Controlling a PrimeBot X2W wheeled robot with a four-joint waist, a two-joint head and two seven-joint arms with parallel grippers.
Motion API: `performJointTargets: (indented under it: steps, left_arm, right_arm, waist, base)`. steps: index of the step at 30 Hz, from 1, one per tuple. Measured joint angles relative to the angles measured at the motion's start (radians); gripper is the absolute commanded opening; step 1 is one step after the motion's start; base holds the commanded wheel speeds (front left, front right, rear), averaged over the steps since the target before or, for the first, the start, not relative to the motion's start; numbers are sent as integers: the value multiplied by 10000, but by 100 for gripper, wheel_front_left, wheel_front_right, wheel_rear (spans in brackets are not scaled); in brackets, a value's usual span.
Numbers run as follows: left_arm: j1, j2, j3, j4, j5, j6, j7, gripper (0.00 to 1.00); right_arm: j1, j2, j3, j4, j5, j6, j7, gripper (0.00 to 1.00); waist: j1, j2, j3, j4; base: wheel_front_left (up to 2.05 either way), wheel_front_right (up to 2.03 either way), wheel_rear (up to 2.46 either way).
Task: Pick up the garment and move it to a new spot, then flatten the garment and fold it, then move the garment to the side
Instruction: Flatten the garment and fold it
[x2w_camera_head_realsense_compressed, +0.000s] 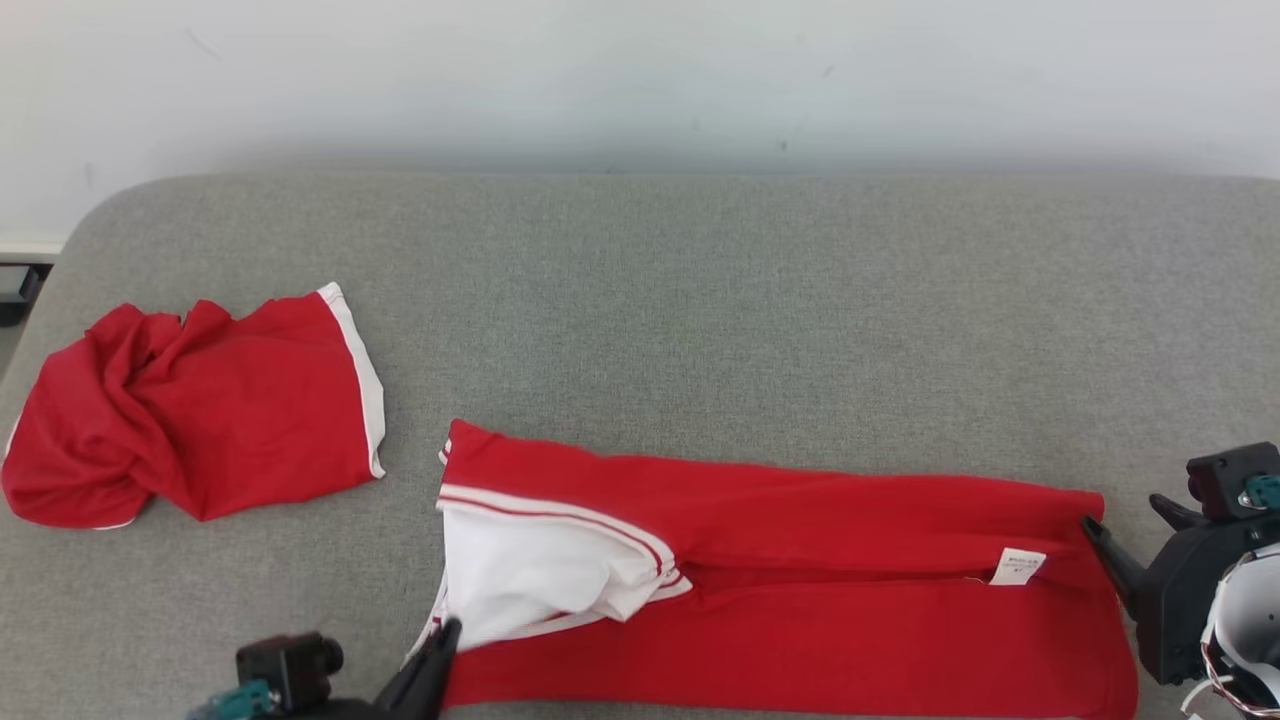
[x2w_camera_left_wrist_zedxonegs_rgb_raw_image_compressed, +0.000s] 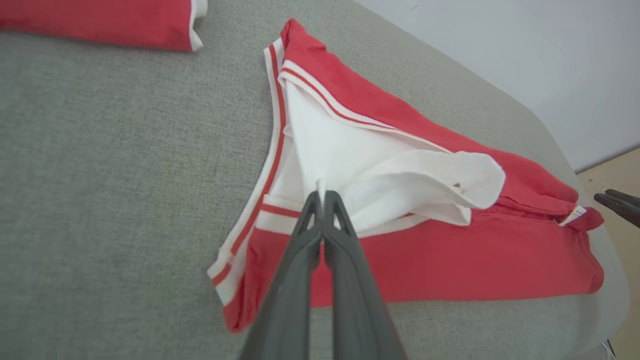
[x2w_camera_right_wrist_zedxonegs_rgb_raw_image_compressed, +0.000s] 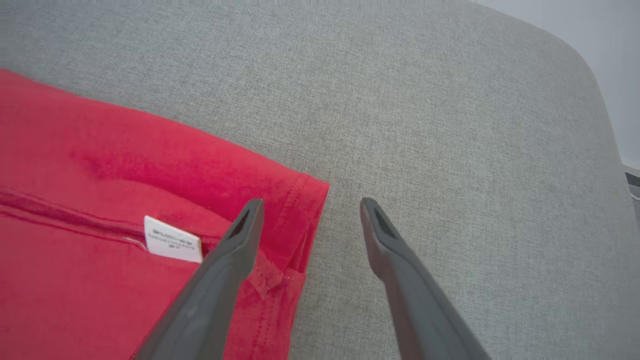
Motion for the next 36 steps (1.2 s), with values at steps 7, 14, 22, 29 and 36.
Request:
performJointTargets:
  steps: [7,14,22,29,36]
  left_arm:
    - [332,67,-221,169,6,148,267,100]
    - [326,357,92,140,230,426,92,100]
    - [187,775,742,-407,993,859,-986,100]
    - [-16,878,882,-949,1691,1087,-1741,100]
    - [-198,1020,1064,-1143,2031,1118,-2031,100]
  right_arm:
    - [172,-33,-161,-533,0,-180,-102,100]
    - [482,67,-249,-1373,0,-477,-456,100]
    - [629,771,-529,-2305,33,-842,-1498,100]
    - [650,1659,-500,-2487,368,-957,-2493,100]
    - [923,2157,-391,-2357,454,-997,-3486,100]
  waist:
    - [0,0,-272,-39]
    - [0,0,-571,-63]
    - [-1,-1,-991,-82]
    - [0,0,-1305,-222]
    - [0,0,-1454,-371]
  base:
    - [0,0,0]
    - [0,0,0]
    - [0,0,0]
    - [0,0,0]
    - [0,0,0]
